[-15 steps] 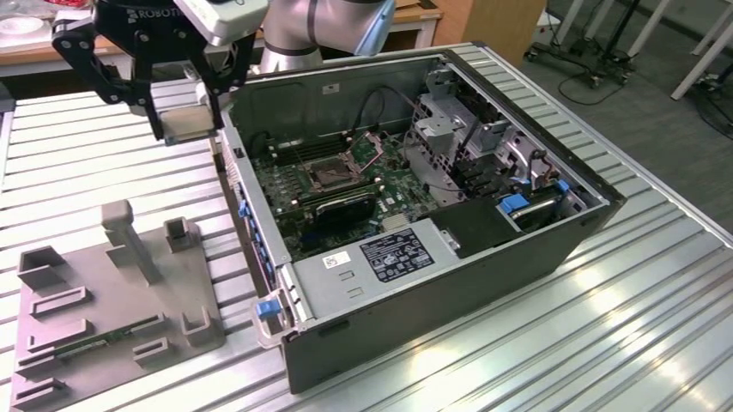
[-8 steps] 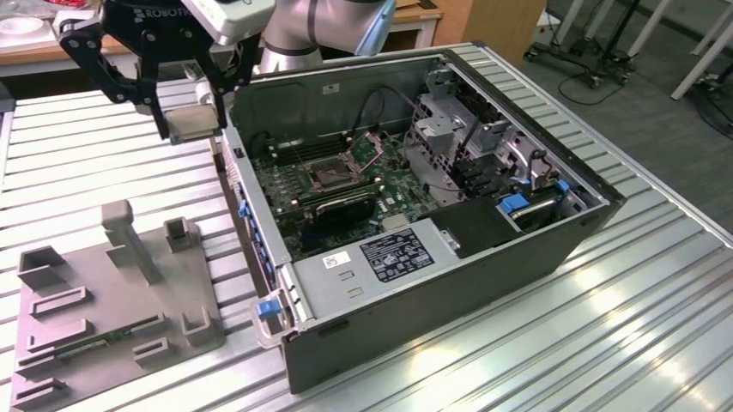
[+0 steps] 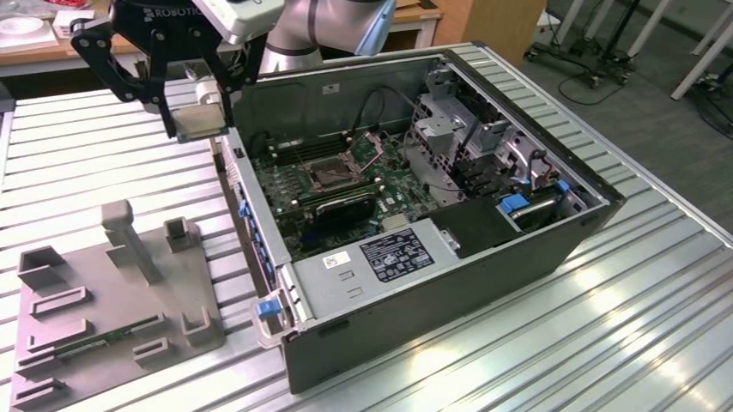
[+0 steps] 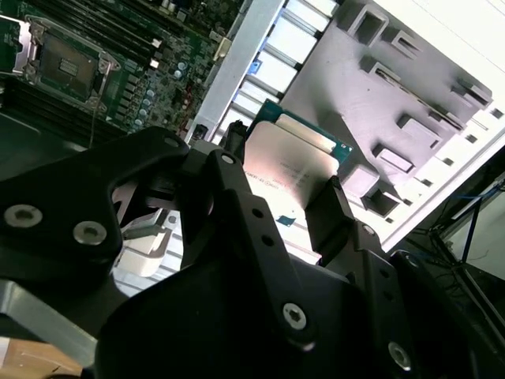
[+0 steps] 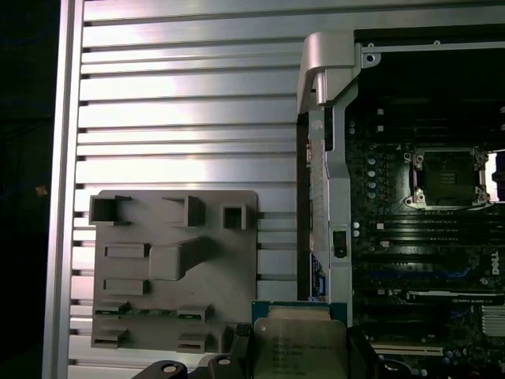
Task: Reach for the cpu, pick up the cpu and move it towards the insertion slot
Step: 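Pick up the cpu and move it towards the insertion slot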
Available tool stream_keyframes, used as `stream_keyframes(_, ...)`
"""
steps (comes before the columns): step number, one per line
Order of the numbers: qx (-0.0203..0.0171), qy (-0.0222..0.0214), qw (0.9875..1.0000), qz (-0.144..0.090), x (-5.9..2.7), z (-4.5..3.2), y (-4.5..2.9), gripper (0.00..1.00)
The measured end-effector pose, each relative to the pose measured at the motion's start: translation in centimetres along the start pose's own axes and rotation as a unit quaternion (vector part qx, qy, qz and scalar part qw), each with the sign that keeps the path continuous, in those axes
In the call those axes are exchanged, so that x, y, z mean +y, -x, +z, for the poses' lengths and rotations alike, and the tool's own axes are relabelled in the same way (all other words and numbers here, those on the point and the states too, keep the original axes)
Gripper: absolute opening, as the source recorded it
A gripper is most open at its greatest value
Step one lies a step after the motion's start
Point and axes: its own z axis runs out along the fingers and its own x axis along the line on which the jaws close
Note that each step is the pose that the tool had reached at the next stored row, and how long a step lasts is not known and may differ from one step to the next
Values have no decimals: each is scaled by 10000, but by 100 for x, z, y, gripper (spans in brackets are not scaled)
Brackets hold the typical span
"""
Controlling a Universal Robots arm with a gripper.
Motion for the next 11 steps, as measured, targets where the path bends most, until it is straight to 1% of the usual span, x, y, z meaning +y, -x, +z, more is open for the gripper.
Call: stream_keyframes(11, 0, 0, 10000, 0, 0, 0, 59, 55)
